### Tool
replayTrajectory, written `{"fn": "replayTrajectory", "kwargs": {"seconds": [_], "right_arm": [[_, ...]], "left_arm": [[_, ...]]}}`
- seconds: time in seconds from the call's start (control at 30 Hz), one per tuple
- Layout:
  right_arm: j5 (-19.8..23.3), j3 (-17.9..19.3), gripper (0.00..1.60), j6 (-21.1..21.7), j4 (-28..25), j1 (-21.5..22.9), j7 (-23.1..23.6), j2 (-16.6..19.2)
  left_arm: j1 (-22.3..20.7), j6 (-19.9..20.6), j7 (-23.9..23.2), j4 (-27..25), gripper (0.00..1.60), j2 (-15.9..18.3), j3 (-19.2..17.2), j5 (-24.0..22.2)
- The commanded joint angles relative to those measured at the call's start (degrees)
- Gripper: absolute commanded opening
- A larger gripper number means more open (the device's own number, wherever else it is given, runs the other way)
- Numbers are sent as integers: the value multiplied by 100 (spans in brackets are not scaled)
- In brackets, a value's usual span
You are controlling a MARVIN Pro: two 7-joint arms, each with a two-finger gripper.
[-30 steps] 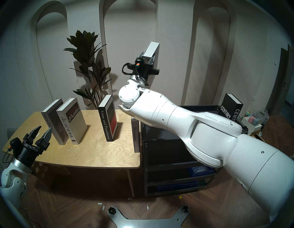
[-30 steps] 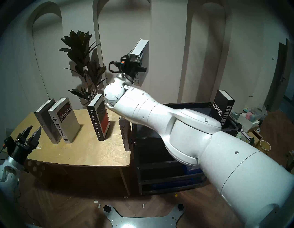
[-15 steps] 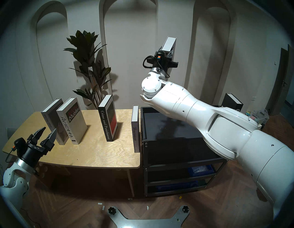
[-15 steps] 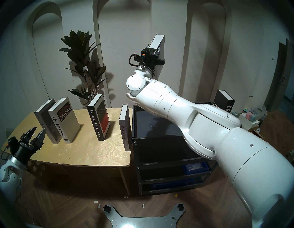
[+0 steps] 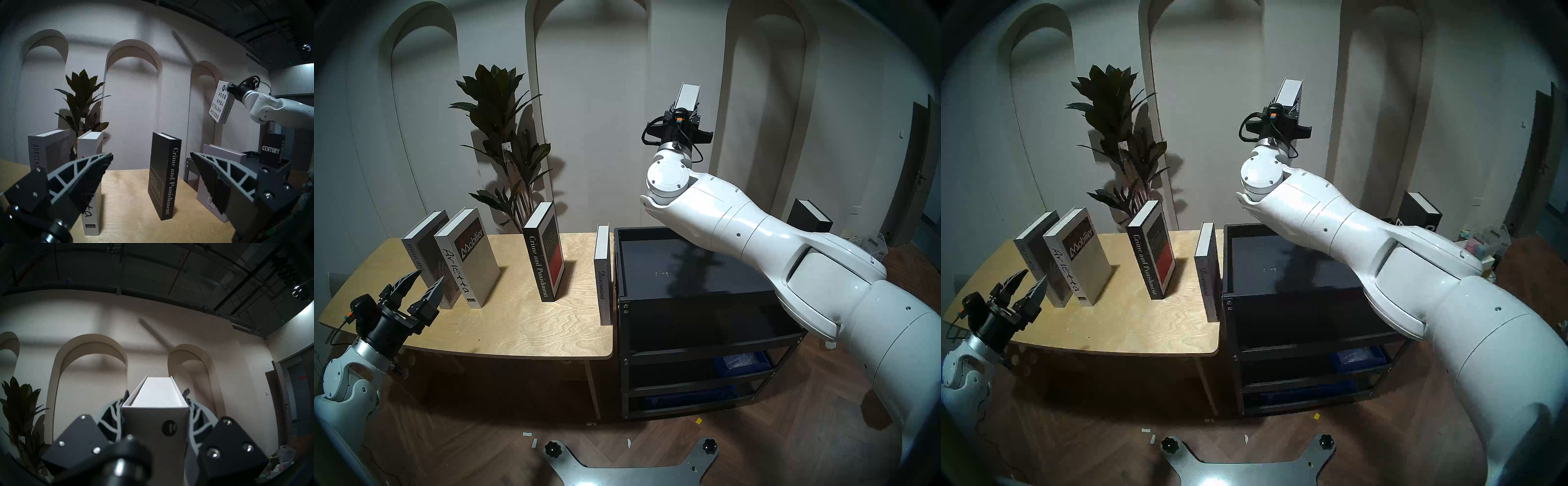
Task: Move the books from the display table onto the shelf, standing them upright with spines facing out and tallest at one end
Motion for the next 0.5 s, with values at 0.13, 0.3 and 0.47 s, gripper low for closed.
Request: {"fn": "replayTrajectory", "kwargs": {"seconds": [0.13,0.3,0.47], "right_arm": [[256,63,0,85,-603,-130,493,767],[346,39,0,150,-857,-211,705,1068],[426,52,0,187,-1166,-261,907,1399]], "left_arm": [[-60,-134,-182,-143,160,27,24,113],[-72,-160,-240,-147,160,21,40,172],[-85,-188,-299,-144,160,15,56,232]]}}
